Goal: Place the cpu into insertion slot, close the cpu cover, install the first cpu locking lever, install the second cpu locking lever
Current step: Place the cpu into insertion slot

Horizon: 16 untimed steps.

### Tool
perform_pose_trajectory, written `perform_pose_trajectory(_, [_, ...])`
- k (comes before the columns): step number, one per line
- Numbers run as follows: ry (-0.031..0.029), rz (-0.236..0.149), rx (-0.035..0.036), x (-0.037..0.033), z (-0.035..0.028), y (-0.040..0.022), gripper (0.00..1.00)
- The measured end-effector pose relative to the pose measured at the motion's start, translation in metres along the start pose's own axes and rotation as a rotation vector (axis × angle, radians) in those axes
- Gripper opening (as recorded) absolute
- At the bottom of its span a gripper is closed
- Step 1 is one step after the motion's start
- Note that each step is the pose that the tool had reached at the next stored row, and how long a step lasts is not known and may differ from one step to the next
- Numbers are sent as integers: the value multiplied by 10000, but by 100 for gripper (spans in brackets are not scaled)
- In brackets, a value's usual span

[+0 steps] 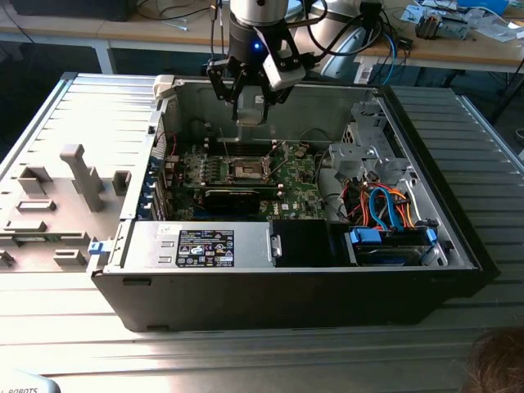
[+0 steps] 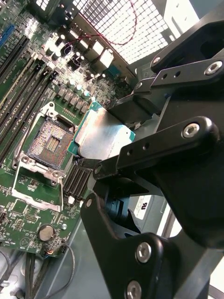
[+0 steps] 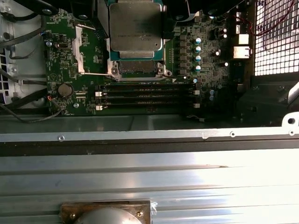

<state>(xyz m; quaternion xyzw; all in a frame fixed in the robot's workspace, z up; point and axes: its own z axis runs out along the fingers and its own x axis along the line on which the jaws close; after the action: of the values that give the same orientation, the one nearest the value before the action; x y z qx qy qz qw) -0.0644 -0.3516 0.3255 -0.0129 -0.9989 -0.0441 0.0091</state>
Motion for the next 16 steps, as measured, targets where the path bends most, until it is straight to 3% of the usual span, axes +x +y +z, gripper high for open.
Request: perform_pose_trajectory(16, [-1,0,0,2,32,-3,54])
